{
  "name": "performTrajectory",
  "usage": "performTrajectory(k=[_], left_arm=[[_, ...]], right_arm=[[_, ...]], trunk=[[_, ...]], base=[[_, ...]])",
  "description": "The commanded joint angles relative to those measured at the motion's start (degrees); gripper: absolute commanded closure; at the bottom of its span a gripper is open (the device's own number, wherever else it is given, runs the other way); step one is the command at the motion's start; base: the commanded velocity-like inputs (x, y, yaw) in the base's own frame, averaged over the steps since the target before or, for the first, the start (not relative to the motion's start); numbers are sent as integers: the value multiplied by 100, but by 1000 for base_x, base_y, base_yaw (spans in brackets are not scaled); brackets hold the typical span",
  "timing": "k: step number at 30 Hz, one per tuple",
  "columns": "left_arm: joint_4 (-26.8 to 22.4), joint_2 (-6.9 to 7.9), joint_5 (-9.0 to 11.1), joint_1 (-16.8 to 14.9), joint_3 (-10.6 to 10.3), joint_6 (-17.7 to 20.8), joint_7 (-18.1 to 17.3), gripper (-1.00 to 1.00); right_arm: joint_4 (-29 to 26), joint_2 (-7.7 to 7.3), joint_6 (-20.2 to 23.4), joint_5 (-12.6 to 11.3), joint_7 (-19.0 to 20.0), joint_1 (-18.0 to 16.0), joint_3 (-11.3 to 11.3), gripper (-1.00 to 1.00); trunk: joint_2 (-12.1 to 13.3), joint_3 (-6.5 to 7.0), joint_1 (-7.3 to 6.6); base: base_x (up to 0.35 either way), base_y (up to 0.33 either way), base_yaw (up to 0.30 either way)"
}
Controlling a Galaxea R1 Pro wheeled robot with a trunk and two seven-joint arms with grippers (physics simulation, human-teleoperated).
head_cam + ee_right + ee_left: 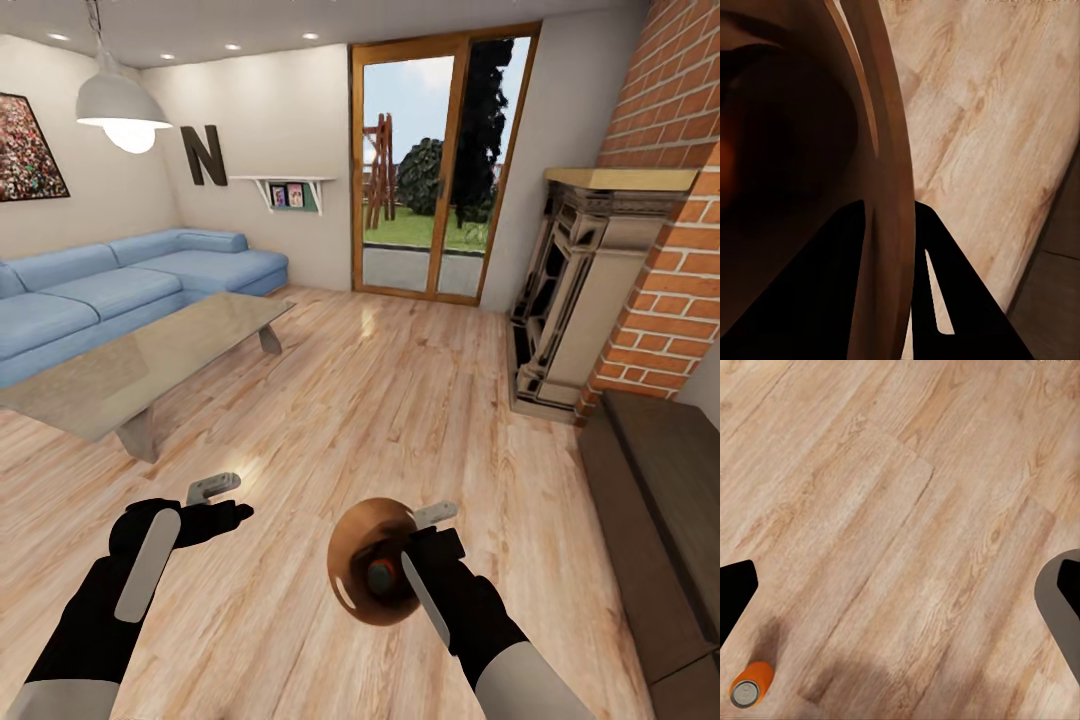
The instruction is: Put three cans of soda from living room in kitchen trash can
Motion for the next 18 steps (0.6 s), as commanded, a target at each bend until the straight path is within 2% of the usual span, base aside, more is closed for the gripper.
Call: performTrajectory(k=[1, 12, 18], left_arm=[[0, 0, 0, 0, -1, 0, 0, -100], [0, -1, 0, 0, 2, 0, 0, -100], [0, 0, 0, -1, 3, 0, 0, -100]], right_arm=[[-3, 1, 1, 41, 24, -2, -2, 100], [-3, 1, 2, 41, 24, -2, 10, 100], [-3, 1, 2, 40, 24, -2, 11, 100]], trunk=[[0, 6, 0], [0, 35, 0], [0, 36, 0]], base=[[-35, 0, 97], [-17, 7, 65], [-37, 178, 191]])
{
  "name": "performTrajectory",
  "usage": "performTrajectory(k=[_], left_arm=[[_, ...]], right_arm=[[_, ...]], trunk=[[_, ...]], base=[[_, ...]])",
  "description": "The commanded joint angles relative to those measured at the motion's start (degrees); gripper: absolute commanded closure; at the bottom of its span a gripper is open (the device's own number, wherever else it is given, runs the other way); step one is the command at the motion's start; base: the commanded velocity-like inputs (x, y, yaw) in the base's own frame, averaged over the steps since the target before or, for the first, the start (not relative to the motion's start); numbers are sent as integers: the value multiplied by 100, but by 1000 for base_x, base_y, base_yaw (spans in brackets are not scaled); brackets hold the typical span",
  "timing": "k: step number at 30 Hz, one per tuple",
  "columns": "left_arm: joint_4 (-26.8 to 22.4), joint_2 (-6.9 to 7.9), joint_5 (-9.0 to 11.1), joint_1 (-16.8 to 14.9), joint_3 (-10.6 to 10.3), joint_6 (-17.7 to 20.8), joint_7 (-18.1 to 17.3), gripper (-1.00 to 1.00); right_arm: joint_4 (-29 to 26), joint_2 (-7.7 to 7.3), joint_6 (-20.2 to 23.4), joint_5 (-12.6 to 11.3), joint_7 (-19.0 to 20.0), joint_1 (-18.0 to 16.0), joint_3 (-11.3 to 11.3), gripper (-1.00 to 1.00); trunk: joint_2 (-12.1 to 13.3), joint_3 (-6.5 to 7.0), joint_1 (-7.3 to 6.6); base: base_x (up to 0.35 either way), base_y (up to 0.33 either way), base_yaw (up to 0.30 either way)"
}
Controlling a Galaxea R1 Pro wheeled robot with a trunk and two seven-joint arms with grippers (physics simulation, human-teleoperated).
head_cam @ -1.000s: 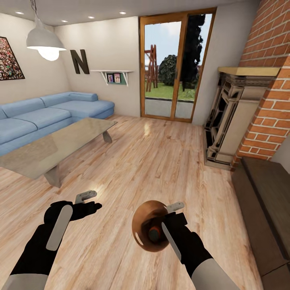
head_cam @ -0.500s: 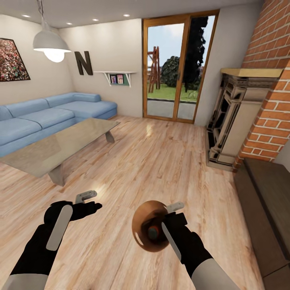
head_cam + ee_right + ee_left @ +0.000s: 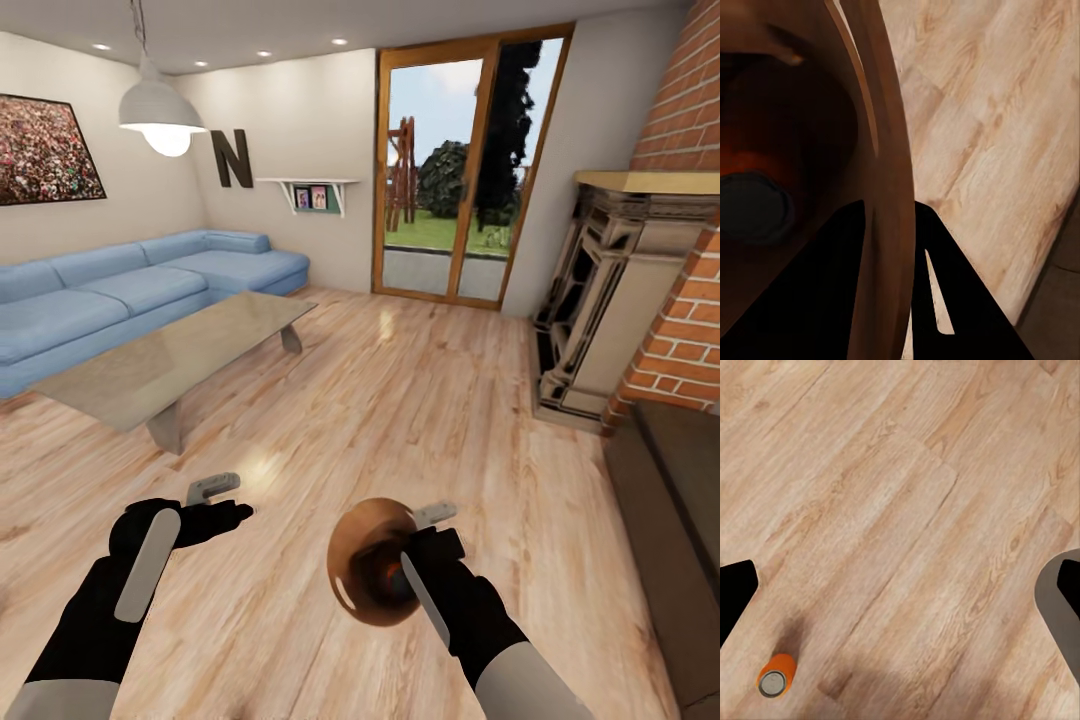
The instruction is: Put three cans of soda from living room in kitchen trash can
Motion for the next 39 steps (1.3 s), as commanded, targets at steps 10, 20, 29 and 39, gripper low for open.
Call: performTrajectory(k=[10, 20, 29, 39], left_arm=[[0, 0, 6, 1, 0, 0, -5, -100], [0, 0, 22, 0, -8, 0, -15, -100], [-1, -8, 17, 0, -25, -10, -3, -100], [0, -9, 9, 0, -33, -14, 29, -100]], right_arm=[[-3, 1, -2, 33, 26, -2, 0, 100], [-3, 1, -2, 33, 25, -2, 0, 100], [-3, 1, -2, 32, 25, -2, 8, 100], [-3, 1, -2, 25, 25, -2, 24, 100]], trunk=[[0, 1, 0], [0, 1, 0], [0, 1, 0], [0, 1, 0]], base=[[-3, 273, 179], [99, 179, 16], [51, 29, 1], [4, 76, 0]])
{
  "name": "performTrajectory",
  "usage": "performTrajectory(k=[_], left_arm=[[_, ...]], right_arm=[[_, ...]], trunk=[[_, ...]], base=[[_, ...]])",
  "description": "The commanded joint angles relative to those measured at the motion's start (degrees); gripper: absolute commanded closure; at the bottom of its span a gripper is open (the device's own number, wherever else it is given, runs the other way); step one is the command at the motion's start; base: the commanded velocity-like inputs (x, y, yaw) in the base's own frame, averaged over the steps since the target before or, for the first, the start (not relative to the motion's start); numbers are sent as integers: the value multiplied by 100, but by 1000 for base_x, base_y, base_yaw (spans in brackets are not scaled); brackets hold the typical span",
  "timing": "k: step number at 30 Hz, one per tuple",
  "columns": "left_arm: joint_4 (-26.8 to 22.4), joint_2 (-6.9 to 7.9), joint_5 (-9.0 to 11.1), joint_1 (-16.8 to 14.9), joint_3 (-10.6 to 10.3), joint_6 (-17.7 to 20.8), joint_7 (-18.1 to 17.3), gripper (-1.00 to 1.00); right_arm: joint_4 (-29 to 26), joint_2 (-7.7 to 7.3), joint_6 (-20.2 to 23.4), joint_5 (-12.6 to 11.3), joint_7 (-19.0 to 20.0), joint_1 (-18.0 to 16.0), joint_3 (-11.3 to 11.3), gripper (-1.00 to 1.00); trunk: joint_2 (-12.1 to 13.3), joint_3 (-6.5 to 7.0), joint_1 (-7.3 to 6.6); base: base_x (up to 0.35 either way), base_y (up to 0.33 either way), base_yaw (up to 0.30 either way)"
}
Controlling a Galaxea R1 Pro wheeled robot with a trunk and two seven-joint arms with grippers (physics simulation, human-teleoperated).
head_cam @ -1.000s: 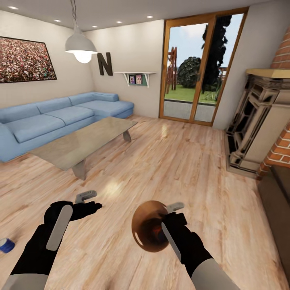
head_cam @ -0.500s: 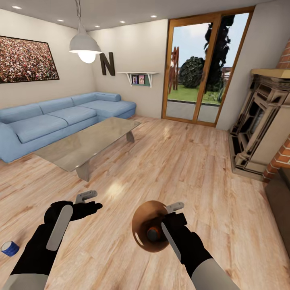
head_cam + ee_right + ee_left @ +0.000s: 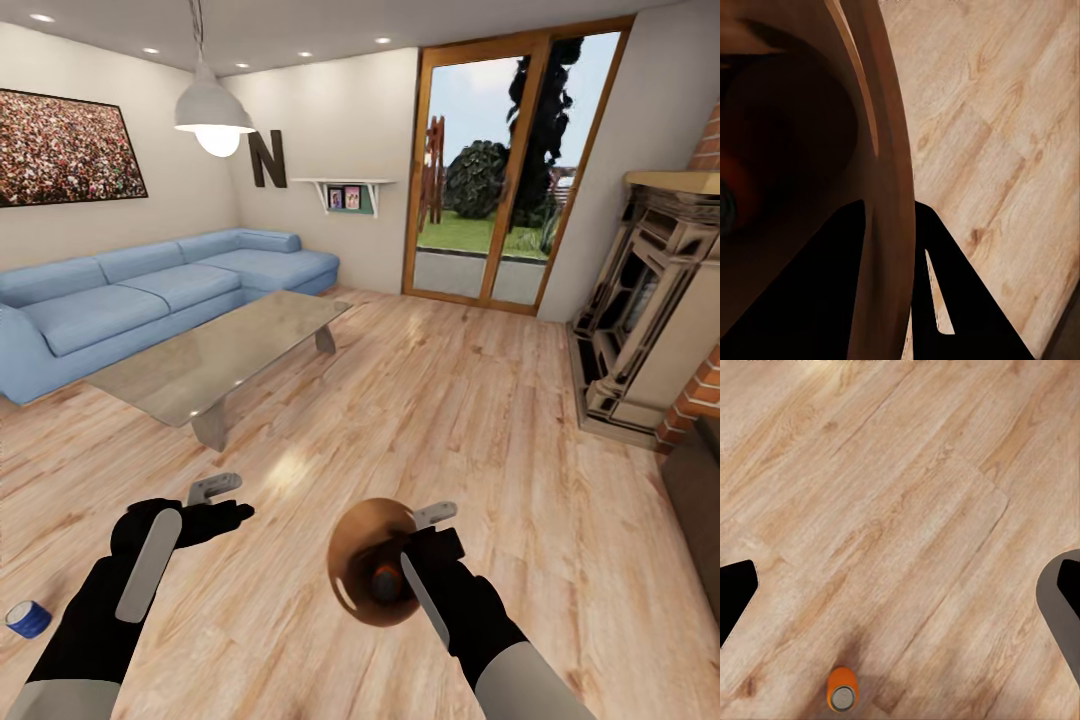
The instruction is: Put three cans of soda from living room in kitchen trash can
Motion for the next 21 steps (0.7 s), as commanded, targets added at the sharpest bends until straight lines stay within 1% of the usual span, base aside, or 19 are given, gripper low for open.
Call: performTrajectory(k=[1, 10, 21], left_arm=[[1, 0, -2, 0, -1, 0, 2, -100], [4, 0, -4, 0, -2, -1, 5, -100], [2, 0, -1, 0, -2, -10, -8, -100]], right_arm=[[-3, 2, -17, -14, 29, -2, 2, 100], [-3, 2, -17, -14, 29, -2, 5, 100], [-3, 2, -17, -17, 38, -2, 10, 100]], trunk=[[0, 1, 0], [0, 1, 0], [0, 1, 0]], base=[[0, 179, 0], [0, 118, 0], [0, 16, 0]])
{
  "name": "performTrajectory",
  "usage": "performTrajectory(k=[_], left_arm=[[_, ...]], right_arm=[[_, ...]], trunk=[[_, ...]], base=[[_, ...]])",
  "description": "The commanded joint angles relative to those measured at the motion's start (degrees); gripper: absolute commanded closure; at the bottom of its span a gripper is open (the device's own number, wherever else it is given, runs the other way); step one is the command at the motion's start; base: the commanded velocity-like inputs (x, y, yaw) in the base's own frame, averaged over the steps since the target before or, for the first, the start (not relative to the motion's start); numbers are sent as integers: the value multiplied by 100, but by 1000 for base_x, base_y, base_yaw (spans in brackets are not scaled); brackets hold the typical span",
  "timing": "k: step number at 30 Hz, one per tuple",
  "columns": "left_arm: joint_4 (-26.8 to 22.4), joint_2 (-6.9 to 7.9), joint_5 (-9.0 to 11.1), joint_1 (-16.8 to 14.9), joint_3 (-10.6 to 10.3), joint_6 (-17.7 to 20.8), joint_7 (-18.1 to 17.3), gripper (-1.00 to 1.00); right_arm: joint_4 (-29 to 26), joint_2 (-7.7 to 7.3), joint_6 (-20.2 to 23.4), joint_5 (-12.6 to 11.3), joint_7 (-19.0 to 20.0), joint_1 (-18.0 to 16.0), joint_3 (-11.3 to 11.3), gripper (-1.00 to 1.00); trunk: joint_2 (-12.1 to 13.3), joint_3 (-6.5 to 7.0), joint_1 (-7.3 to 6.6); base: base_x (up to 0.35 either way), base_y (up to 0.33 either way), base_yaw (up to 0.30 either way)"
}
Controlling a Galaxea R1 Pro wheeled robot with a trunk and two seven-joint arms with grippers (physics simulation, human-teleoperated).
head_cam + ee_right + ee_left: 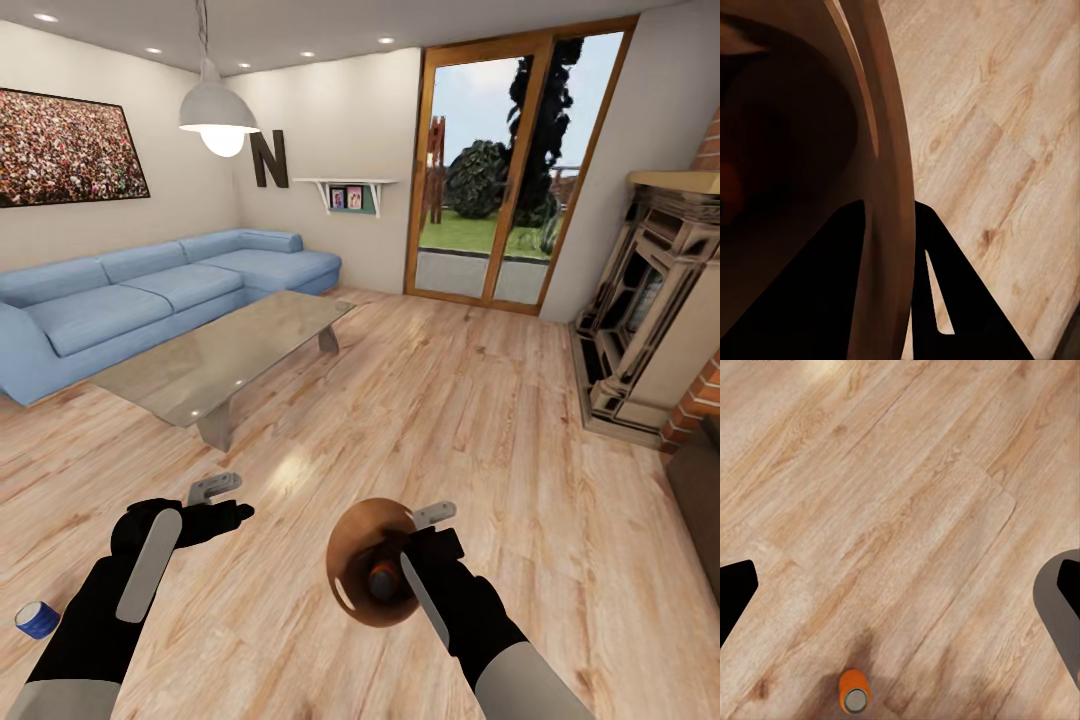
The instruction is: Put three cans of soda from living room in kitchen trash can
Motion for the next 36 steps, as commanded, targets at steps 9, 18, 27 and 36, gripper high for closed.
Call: performTrajectory(k=[9, 18, 27, 36], left_arm=[[0, 0, 0, 0, 0, 14, -13, -100], [0, 0, -7, 0, 0, 24, -13, -100], [1, -17, -2, 0, 13, 24, 542, -100], [258, -186, 8, 12, -191, -11, 1140, -100]], right_arm=[[-368, 1, 566, -414, 49, 1, -16, 100], [-1799, -76, 906, -1234, 71, 49, -379, 100], [-1954, -492, 906, -1333, 71, 38, -1631, 100], [-1970, -708, 906, -1342, 71, 42, -1764, 100]], trunk=[[0, 1, 0], [0, 1, 0], [0, 1, 0], [0, 0, 0]], base=[[0, 0, 0], [0, 0, 0], [0, 0, 0], [0, 0, 0]])
